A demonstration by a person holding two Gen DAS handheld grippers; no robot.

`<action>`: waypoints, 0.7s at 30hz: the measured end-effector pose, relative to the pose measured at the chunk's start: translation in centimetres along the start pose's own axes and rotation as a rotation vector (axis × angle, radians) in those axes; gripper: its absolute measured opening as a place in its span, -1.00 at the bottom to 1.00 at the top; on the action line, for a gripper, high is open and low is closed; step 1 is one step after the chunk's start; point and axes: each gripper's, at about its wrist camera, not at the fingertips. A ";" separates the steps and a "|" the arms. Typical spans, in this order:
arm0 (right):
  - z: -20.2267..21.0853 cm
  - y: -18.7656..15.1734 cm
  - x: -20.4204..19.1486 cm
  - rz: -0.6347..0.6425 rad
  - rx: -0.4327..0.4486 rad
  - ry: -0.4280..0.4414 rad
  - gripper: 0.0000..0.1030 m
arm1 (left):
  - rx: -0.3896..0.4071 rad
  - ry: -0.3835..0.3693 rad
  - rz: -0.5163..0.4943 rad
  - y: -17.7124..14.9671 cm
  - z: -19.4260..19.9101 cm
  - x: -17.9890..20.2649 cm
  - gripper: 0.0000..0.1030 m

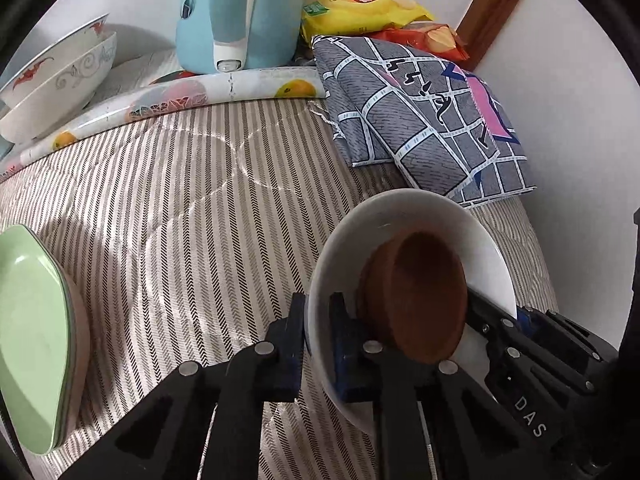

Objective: Organize plates and bowls
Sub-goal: 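Lift the white bowl with both tools and carry it toward the green plate stack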

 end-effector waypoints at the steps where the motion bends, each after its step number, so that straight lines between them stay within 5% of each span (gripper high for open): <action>1: 0.0 0.0 0.0 -0.002 -0.001 -0.002 -0.76 | 0.002 0.001 0.001 -0.1 0.1 -0.1 -0.77; 21: 4.0 -1.3 -0.6 -0.034 0.033 -0.011 -0.77 | 0.030 0.005 -0.012 -1.6 4.8 -0.4 -0.79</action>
Point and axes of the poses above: each gripper's, at about its wrist camera, not at the fingertips, and z roughly against the way its jaws point, x to its right, y to its top, and after that the axes turned 14 degrees about x, right-handed
